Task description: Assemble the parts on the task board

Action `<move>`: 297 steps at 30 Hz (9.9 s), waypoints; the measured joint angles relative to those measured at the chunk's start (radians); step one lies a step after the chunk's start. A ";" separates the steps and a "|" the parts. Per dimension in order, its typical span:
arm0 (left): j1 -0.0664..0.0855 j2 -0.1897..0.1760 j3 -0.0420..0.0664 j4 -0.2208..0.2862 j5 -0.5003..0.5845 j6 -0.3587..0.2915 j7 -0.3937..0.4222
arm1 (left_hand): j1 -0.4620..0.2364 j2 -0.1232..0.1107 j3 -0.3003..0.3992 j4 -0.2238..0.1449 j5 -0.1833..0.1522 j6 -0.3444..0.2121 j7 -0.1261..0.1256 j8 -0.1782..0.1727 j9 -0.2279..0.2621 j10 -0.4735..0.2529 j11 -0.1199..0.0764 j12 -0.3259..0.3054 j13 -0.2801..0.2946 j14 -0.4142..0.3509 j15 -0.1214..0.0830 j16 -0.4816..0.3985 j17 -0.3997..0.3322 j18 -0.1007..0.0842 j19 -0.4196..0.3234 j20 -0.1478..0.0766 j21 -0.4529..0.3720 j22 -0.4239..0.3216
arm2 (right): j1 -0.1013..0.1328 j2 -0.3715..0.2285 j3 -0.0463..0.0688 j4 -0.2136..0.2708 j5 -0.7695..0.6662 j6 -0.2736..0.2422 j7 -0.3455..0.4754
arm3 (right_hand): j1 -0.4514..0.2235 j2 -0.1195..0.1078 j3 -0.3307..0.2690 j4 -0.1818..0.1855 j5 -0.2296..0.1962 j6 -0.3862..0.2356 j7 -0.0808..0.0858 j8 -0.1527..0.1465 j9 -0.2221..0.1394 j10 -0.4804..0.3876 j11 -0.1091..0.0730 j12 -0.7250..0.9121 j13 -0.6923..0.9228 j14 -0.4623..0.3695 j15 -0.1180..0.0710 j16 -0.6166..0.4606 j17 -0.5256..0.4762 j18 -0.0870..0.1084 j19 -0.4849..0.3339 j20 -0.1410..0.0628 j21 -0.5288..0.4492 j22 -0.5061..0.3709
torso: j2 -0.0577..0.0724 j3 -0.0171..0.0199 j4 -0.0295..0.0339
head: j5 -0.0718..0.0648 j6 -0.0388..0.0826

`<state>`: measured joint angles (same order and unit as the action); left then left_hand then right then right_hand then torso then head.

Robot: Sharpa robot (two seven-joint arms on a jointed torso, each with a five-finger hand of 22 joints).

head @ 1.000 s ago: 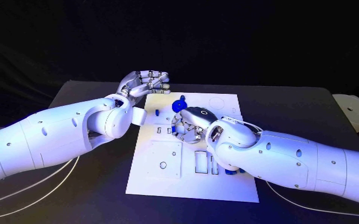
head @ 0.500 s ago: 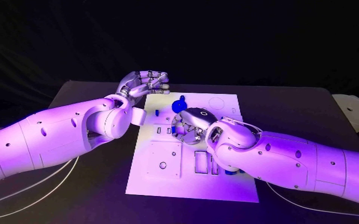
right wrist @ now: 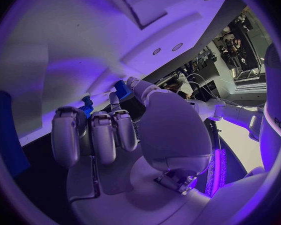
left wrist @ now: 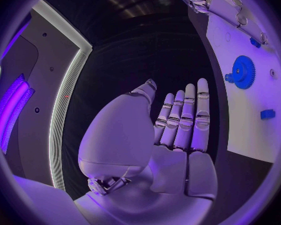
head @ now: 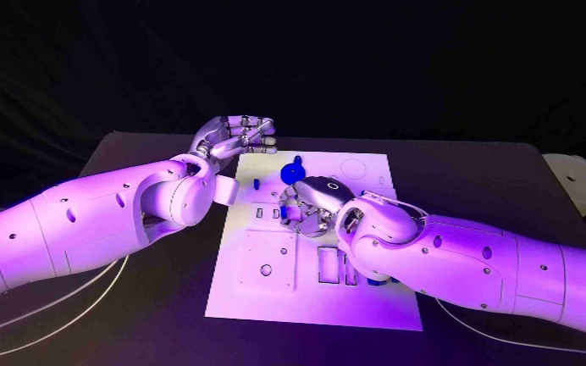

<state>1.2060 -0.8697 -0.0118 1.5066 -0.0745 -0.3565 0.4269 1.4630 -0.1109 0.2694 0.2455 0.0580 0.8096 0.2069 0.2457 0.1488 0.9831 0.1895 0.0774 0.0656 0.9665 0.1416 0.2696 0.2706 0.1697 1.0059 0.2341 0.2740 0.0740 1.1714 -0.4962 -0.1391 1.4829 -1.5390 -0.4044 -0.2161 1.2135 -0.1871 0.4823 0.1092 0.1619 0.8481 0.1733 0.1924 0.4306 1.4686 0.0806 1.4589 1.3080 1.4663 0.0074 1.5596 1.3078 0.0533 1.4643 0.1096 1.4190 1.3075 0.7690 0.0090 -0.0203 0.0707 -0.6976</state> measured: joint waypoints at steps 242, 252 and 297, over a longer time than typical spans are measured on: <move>0.063 0.121 -0.059 -0.033 -0.986 0.482 -0.917 | -0.368 -0.107 0.504 -0.093 0.414 -0.010 -0.121 0.575 0.584 0.234 -0.202 1.017 0.855 0.499 -0.206 1.279 1.037 -0.086 0.398 -0.198 1.123 1.130 | 0.136 -0.449 0.018 0.117 0.650 -0.186 0.307 | 0.044 -0.001 -0.052 0.044 0.171 -0.020 -0.005 0.090 0.009 -0.168 0.000 -0.217 -0.064 -0.001 0.001 -0.105 -0.009 0.039 -0.159 0.001 -0.329 -0.113 | -0.055 0.0051 0.0037 | 0.043 -0.084; 0.063 0.126 -0.059 -0.038 -0.984 0.486 -0.920 | -0.368 -0.108 0.504 -0.093 0.420 -0.010 -0.121 0.575 0.584 0.238 -0.198 1.017 0.858 0.499 -0.206 1.279 1.037 -0.086 0.398 -0.198 1.123 1.130 | 0.135 -0.448 0.018 0.117 0.650 -0.186 0.307 | 0.044 -0.001 -0.052 0.044 0.171 -0.020 -0.005 0.094 0.009 -0.168 0.000 -0.217 -0.064 -0.001 0.001 -0.105 -0.009 0.039 -0.159 0.001 -0.333 -0.114 | -0.055 0.0054 0.0040 | 0.042 -0.083; 0.069 0.173 -0.056 -0.097 -0.967 0.563 -0.946 | -0.553 -0.073 0.494 -0.110 0.406 0.057 -0.178 0.579 0.618 0.301 -0.225 1.062 0.910 0.499 -0.228 1.283 1.037 -0.086 0.416 -0.216 1.127 1.146 | 0.134 -0.451 0.018 0.118 0.651 -0.186 0.307 | 0.044 -0.001 -0.052 0.044 0.175 -0.020 -0.005 0.094 0.009 -0.168 0.000 -0.217 -0.065 -0.001 0.001 -0.105 -0.010 0.039 -0.159 0.001 -0.333 -0.115 | -0.055 0.0052 0.0037 | 0.034 -0.091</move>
<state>1.2755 -0.6962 -0.0682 1.4097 -1.0410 0.2063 -0.5187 0.9098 -0.1838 0.7638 0.1350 0.4637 0.8665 0.0292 0.8243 0.7670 1.2841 -0.0353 1.1390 0.9756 1.4650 -0.0859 1.5528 1.3074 0.0839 1.4224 0.0178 1.4009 1.2199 1.3050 -0.9469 -0.1209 1.6007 -0.8885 -0.5906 0.0904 1.2570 -0.1884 0.4305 0.1530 0.3368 0.8279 0.1687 0.2862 0.4396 1.3006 0.0804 1.2421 1.2427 1.4648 0.0087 1.4550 1.2973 0.0924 1.3053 0.1111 1.0858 1.1924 0.7145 0.0142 -0.0166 0.1047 -0.7881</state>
